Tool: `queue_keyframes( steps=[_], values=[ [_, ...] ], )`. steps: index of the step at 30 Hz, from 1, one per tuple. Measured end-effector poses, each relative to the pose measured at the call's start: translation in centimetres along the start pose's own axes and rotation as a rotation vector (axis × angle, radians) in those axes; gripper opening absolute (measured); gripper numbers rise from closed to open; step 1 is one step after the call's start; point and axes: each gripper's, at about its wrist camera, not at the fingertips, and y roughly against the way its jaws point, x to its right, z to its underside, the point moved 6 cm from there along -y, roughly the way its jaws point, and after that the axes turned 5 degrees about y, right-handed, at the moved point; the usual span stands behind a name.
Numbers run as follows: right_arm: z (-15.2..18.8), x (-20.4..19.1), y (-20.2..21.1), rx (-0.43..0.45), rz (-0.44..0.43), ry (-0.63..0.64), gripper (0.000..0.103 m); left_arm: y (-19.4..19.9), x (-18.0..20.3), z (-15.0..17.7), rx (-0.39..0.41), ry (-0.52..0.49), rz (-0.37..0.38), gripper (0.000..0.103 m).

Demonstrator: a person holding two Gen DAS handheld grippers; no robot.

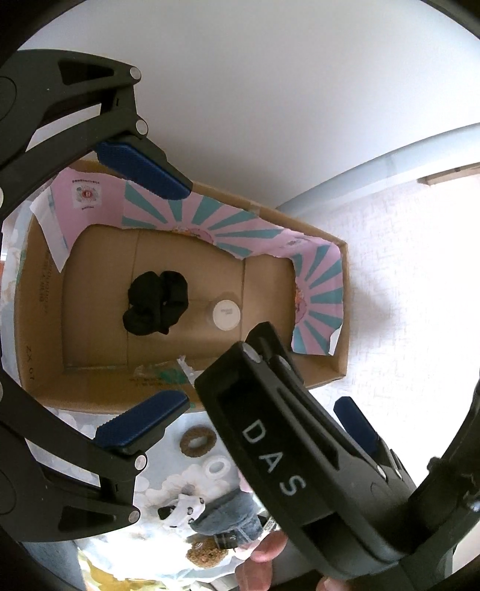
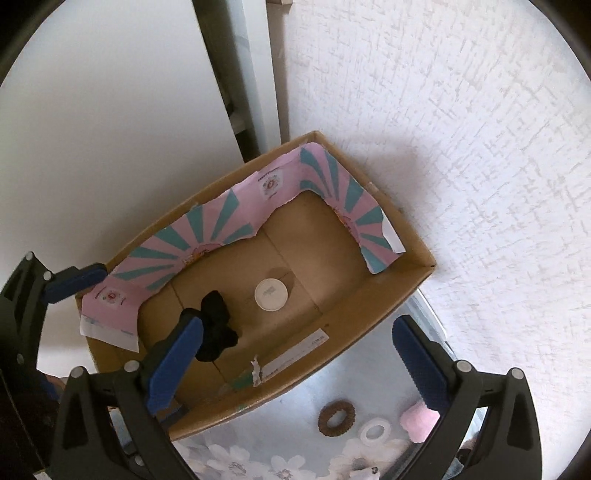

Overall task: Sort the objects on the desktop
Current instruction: 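Open both grippers to drop the hair tie and lid into the box, then grasp the white panda sock with the left gripper while the right grasps the brown plush bear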

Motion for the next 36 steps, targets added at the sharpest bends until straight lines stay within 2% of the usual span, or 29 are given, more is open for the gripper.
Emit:
queue_keyframes(
  steps=[7,11,16,20,27,31,36],
  values=[
    [1.0,0.0,2.1,0.031,-0.017,-0.027,0.102,0.9,0.1,-0.7,0.024,0.002,0.027,0.103],
    [2.5,1.0,4.6,0.062,-0.037,-0.074,0.102,3.3,0.9,-0.5,0.035,0.017,0.092,0.103],
    [5.6,3.5,8.8,0.111,0.005,-0.127,0.102,5.0,3.2,-2.5,0.07,-0.07,0.07,0.103],
    [9.1,6.1,12.8,0.167,0.033,-0.209,0.102,6.4,6.2,-3.8,0.105,-0.128,0.114,0.103],
    [16.0,10.8,18.5,0.232,0.166,-0.336,0.102,7.9,11.6,-4.0,0.114,-0.221,0.173,0.103],
    [20.4,12.9,20.0,0.234,0.215,-0.417,0.103,8.6,14.9,-3.7,0.106,-0.261,0.229,0.103],
    [26.0,14.6,19.8,0.207,0.259,-0.5,0.103,7.7,19.1,-2.8,0.08,-0.307,0.288,0.103]
  ],
)
